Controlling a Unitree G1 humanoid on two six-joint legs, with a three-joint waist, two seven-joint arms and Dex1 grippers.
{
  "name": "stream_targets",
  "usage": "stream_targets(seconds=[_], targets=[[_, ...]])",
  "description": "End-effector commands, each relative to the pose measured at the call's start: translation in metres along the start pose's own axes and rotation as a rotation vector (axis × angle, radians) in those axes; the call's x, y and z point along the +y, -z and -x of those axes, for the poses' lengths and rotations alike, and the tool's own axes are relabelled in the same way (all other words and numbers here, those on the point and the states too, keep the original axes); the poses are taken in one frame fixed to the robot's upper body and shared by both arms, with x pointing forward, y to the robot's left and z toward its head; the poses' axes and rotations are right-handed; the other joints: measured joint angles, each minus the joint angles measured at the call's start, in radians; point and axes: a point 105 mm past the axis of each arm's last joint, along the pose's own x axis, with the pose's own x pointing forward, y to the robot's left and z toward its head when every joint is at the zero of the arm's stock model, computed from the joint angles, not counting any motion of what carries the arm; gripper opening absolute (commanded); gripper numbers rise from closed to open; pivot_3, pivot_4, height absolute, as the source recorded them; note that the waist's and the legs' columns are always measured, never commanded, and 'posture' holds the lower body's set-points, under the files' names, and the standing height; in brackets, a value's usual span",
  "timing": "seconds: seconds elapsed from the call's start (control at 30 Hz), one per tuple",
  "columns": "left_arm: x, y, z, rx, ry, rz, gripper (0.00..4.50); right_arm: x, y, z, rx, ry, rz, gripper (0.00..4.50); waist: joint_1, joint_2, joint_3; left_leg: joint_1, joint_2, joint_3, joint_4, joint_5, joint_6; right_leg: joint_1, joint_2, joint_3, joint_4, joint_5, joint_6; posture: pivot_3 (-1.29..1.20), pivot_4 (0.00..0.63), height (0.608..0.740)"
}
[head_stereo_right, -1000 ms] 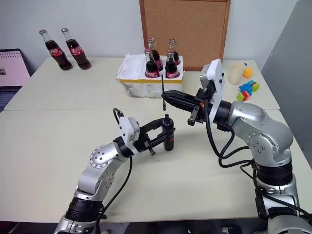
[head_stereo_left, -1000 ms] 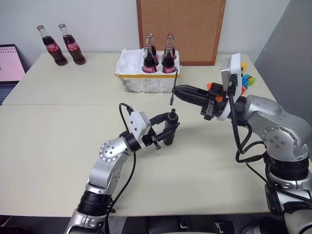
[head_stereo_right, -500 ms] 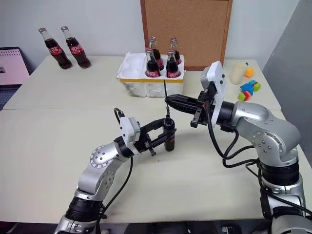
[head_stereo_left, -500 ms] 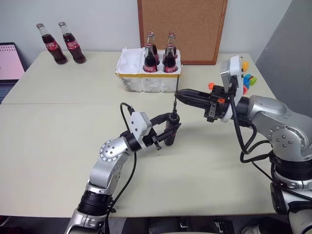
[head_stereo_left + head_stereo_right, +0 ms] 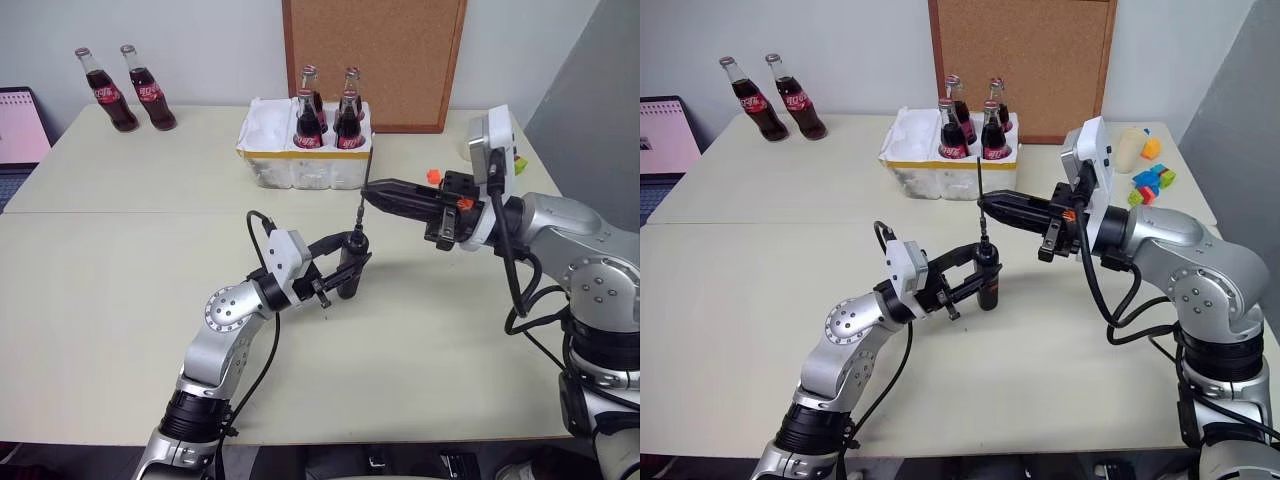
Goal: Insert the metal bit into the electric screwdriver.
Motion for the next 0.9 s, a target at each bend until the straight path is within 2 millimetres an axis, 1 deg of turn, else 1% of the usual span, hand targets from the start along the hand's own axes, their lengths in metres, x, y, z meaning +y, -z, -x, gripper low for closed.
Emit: stream_targets(seconds=[0.03,0.9], targets=[[0.0,0.011,0.003,0.047,-0.003,0.017,1.64,0.008,-0.016,0.001,-0.039,-0.053,0.058,0.0,0.0,0.0,0.0,0.0,0.0,0.0,0.0,0.0,0.0,0.0,0.0,0.0,0.0,0.0,0.0,0.0,0.15,0.74],[0.001,0.009,0.003,0.046,0.001,0.013,1.64,-0.002,-0.006,0.003,-0.004,-0.088,0.075,0.0,0.001,0.0,0.0,0.0,0.0,0.0,0.001,0.0,0.0,0.0,0.0,0.0,0.001,0.0,0.0,0.0,0.15,0.74]])
